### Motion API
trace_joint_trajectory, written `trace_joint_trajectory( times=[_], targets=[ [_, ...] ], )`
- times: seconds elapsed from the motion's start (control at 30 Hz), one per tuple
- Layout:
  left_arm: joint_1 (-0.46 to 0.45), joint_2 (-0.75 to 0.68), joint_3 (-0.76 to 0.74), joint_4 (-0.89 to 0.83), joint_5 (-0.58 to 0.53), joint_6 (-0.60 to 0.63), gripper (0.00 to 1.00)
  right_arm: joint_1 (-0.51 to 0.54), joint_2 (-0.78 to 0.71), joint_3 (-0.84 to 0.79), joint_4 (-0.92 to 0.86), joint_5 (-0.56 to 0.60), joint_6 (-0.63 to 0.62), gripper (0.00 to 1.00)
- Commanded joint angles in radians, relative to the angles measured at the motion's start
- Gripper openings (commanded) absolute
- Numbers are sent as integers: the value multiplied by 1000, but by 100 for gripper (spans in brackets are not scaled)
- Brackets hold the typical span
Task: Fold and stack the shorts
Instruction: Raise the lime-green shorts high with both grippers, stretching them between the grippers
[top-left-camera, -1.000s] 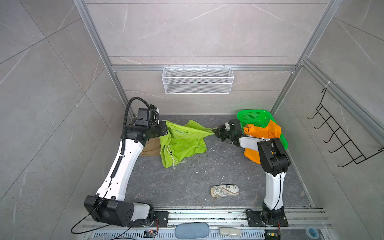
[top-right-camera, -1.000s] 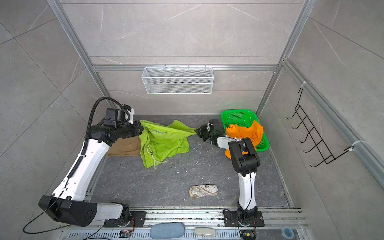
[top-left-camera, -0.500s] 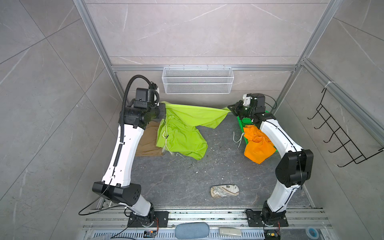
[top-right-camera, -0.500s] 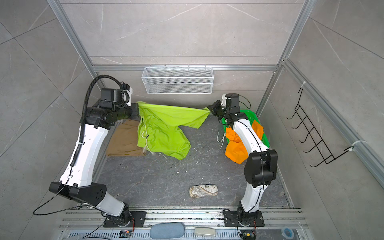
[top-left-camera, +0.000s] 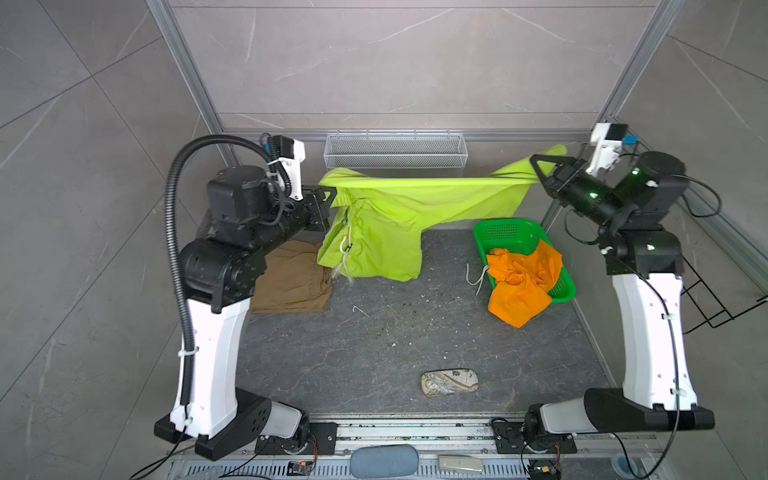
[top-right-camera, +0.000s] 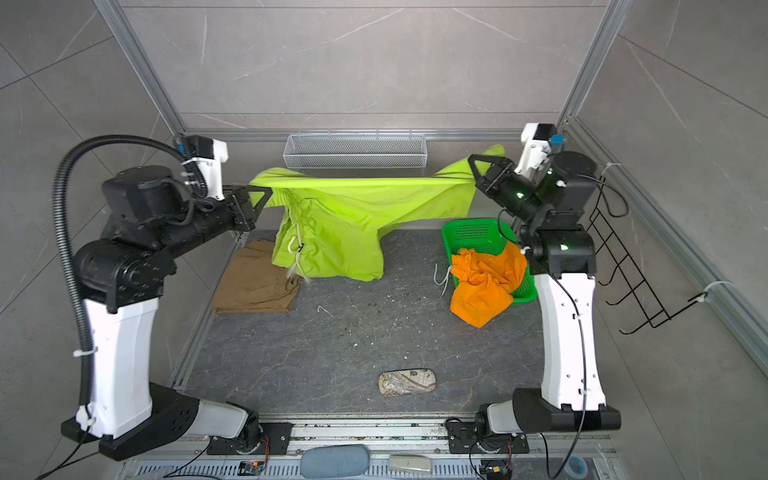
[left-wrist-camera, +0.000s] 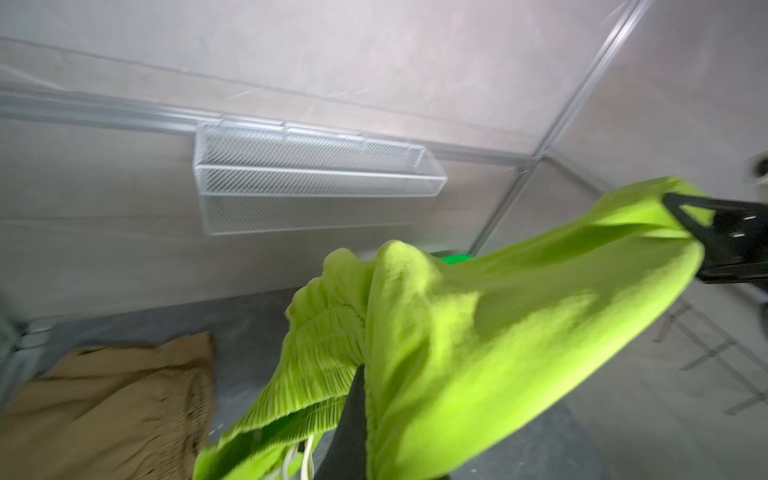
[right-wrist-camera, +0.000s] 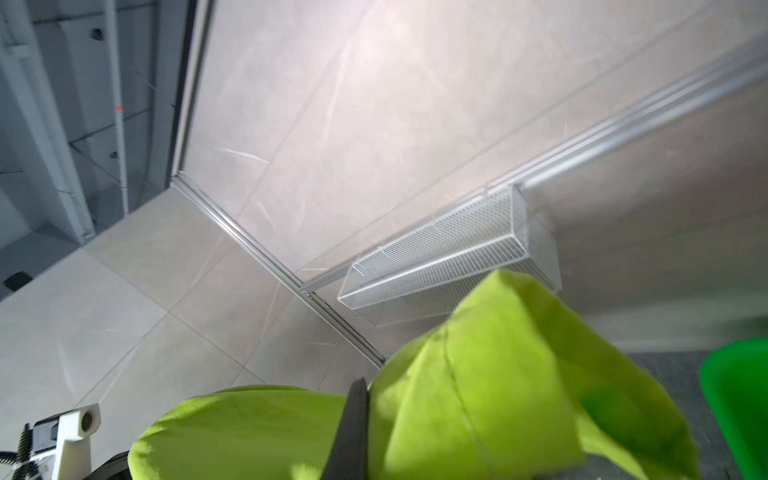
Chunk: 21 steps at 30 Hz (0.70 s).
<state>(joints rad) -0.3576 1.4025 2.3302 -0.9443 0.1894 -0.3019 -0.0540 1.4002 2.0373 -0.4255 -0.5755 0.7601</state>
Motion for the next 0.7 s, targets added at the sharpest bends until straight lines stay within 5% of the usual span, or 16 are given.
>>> trace_joint_trajectory(
  times=[0.0, 0.17, 0.27, 0.5, 0.67],
  targets=[
    [19, -41, 65, 120, 19, -103, 0, -114, 11, 57, 35, -31, 50, 0],
    [39, -6, 42, 51, -137, -59, 0, -176, 149, 235, -54, -40, 46, 0],
    [156, 12, -75, 49, -107, -87, 0, -177, 268, 293, -82, -37, 37, 0],
    [370, 41, -524, 161, -42, -123, 0, -56, 419, 36, -24, 2, -70, 0],
    [402, 151, -624, 162, -61, -74, 0, -3, 497, -144, 74, 33, -85, 0]
  ],
)
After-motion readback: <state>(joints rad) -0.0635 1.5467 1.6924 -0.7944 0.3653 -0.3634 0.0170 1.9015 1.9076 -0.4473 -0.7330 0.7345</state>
